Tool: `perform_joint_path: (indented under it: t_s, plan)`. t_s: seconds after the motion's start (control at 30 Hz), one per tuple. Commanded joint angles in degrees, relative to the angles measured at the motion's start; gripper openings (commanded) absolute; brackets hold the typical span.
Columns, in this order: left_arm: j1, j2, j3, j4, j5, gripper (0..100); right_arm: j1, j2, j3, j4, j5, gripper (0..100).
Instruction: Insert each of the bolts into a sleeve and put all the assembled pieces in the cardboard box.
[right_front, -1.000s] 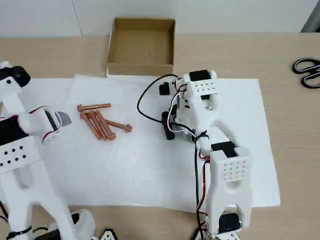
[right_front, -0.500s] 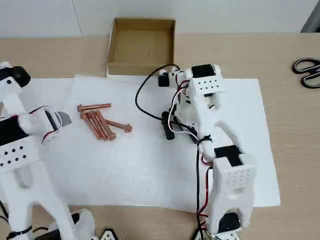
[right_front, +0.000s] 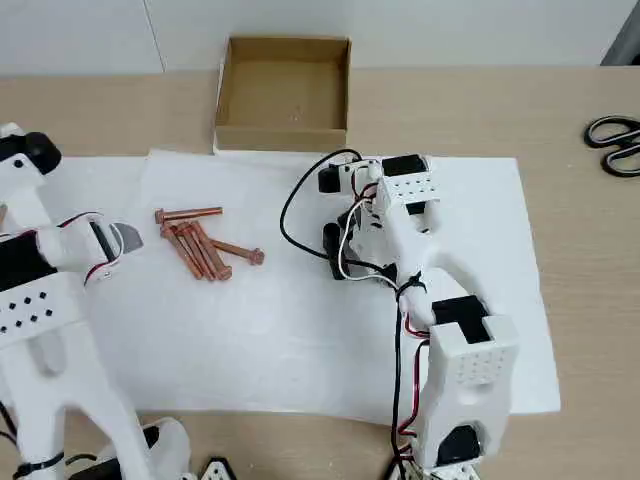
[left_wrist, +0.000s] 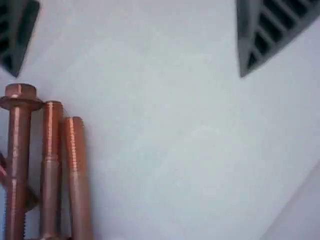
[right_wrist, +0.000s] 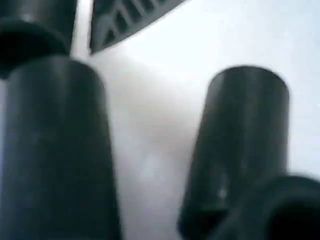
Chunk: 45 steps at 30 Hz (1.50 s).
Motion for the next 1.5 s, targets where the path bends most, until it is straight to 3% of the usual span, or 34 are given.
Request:
perform_joint_path:
  t_s: [0.0,0.23,0.53,0.73,0.97,1.23,1.47]
  plan:
    - [0.09,0.00,-0.31,-1.05,-0.26,27,0.22,-2.07,0.09,-1.63,-0.53,14.7]
    - [0.09,0.00,-0.31,-1.05,-0.26,27,0.22,-1.71,2.81,-4.70,-0.53,0.8]
    - [0.26,-0.09,-0.31,-1.05,-0.26,27,0.31,-3.38,4.75,-4.53,-0.44,0.9]
    - [0.79,0.09,-0.48,-1.05,-4.40,27,0.31,-17.01,1.85,4.09,0.09,0.7]
    - [8.44,0.79,-1.27,-1.58,-6.59,27,0.40,-24.04,0.97,6.20,0.09,0.6]
    - [10.29,24.00,-13.93,0.44,-5.71,27,1.89,-24.04,1.05,6.99,-0.26,0.6]
    - [10.37,41.49,-29.93,1.85,3.78,26,1.89,-24.04,1.05,8.13,-0.35,0.6]
